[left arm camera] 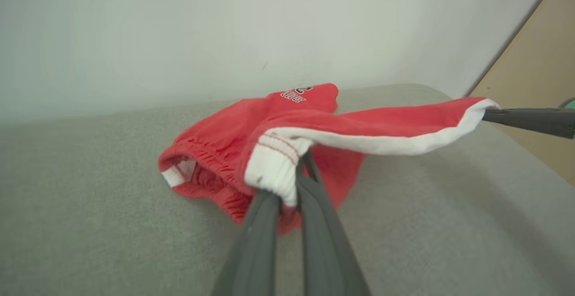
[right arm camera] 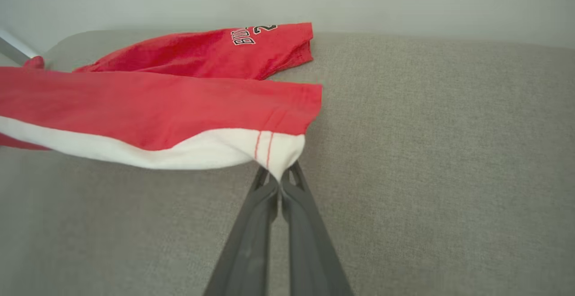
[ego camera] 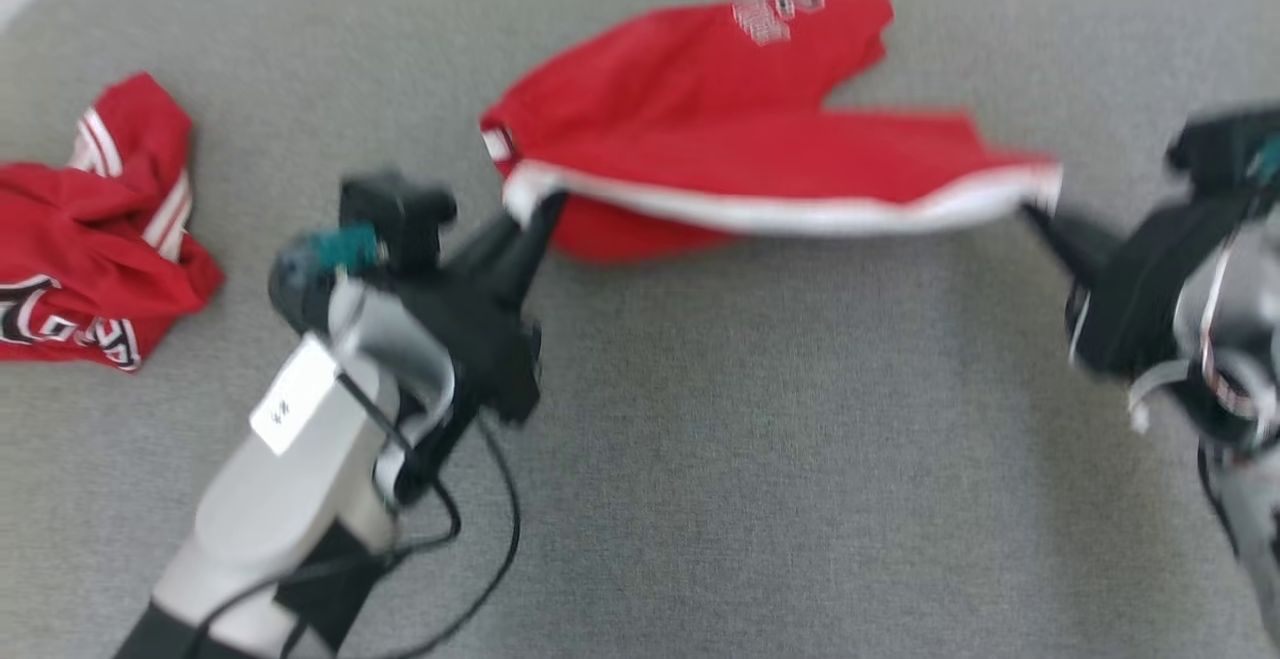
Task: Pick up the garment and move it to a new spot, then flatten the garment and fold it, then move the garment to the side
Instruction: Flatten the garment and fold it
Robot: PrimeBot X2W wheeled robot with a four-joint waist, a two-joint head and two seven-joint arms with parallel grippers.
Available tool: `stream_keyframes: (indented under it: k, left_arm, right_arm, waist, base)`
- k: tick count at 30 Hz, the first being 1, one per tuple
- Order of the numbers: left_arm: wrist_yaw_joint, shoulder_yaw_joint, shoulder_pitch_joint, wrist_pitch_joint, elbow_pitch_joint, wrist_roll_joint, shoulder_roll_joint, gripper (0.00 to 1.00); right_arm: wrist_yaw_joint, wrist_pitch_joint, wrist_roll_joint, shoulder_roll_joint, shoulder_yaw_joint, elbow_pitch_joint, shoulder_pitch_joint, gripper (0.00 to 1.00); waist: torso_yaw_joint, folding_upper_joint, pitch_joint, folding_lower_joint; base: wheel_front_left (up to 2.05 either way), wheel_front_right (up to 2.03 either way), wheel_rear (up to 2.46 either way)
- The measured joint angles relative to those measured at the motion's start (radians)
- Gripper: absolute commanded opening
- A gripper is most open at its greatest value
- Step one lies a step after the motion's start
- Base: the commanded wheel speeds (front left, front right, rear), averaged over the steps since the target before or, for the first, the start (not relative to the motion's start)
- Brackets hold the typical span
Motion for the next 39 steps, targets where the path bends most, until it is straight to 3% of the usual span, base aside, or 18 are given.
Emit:
stream_keyframes:
  k: [11,19,23,31,39]
  left_arm:
    - [0.039,-0.046,0.251,0.103,-0.121,-0.043,0.084,0.0]
    - [0.12,-0.046,0.382,0.123,-0.221,-0.053,0.128,0.0]
    - [0.16,-0.056,0.447,0.159,-0.275,-0.054,0.156,0.0]
    - [0.193,-0.08,0.499,0.237,-0.411,-0.044,0.227,0.0]
    - [0.183,-0.076,0.412,0.232,-0.412,-0.043,0.177,0.0]
  right_arm:
    - [0.0,0.333,0.032,0.016,-0.065,-0.28,0.33,0.0]
    - [0.0,0.524,0.083,-0.025,-0.114,-0.42,0.501,0.0]
    - [0.0,0.587,0.105,-0.01,-0.146,-0.475,0.567,0.0]
    - [0.0,0.611,0.085,0.012,-0.204,-0.559,0.613,0.0]
    - [0.0,0.564,0.018,0.009,-0.157,-0.512,0.446,0.0]
  waist:
    - [0.01,-0.0001,-0.126,-0.0001]
    - [0.006,-0.0001,-0.194,0.0]
    - [0.004,-0.0001,-0.216,0.0]
    - [0.01,-0.0001,-0.213,0.0002]
    - [0.019,0.0001,-0.167,0.0003]
  base:
    - [0.0,0.0,0.0]
    - [0.0,0.0,0.0]
    - [0.0,0.0,0.0]
    - [0.0,0.0,0.0]
    - [0.0,0.0,0.0]
